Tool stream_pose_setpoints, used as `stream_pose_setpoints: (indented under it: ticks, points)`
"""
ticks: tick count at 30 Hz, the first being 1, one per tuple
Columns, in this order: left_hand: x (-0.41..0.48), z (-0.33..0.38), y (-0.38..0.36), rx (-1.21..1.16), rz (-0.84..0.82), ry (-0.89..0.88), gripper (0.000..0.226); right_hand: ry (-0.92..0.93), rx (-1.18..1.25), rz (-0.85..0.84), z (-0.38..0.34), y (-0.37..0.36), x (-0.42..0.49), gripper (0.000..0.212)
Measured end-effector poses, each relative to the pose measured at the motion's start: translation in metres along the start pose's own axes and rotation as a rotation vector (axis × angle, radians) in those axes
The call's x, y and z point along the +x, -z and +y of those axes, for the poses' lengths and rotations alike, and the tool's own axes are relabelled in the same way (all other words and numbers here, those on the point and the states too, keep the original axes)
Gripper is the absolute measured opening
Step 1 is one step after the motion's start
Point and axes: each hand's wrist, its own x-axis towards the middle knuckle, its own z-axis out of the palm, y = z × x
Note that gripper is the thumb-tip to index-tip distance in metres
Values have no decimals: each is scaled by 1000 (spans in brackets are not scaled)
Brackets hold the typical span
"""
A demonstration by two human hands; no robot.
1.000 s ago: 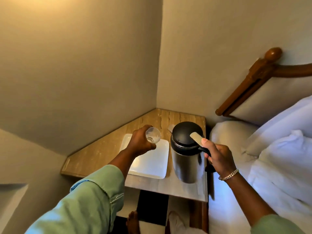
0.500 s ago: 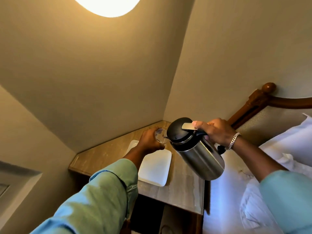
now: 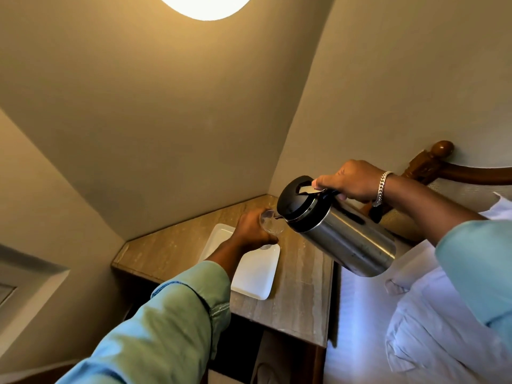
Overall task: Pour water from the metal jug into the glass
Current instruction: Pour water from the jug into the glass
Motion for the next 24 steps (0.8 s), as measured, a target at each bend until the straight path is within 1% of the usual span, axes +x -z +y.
stream_pose_setpoints:
  ticks: [4, 11, 19, 24]
  points:
    - [-2, 4, -1, -19, 8, -3, 73, -22, -16, -77, -5, 6, 2, 55]
    - [-3, 14, 0, -2, 4, -20, 74, -39, -76, -151, -18, 11, 1, 53]
    - [-10, 16, -3, 31, 7, -16, 75, -72, -86, -162, -35, 20, -4, 53]
    - [-14, 17, -6, 34, 6, -19, 71, -102, -73, -187, -46, 25, -5, 52]
